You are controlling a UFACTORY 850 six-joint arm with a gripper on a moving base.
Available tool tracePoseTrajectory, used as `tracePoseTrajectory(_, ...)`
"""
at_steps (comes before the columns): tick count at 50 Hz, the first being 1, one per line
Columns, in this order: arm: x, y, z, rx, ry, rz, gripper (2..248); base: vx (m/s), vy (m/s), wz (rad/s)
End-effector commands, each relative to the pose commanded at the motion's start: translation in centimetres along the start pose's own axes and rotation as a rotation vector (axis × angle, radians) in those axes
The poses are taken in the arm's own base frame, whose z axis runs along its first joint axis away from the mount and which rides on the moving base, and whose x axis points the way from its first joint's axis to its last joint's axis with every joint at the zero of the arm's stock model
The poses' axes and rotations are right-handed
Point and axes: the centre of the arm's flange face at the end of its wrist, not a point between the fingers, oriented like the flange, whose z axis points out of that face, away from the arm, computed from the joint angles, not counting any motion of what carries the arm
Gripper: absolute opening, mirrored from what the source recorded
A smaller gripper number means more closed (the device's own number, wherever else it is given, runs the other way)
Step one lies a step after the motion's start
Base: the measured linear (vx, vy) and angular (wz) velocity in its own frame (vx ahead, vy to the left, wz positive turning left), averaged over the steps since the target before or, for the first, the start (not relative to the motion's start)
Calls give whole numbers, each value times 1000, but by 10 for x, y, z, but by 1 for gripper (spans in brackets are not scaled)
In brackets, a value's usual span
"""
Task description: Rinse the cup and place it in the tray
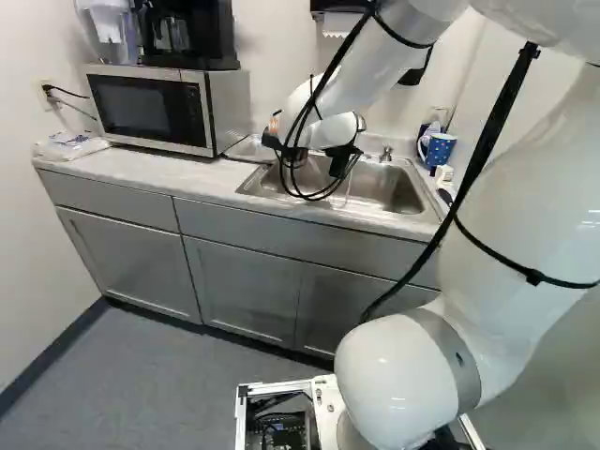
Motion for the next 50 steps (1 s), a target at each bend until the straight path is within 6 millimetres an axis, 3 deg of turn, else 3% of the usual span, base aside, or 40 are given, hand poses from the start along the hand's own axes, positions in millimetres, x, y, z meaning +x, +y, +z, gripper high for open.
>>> tracePoseTrajectory(50, 0, 0, 0, 0, 0, 42, 125, 0, 0, 0)
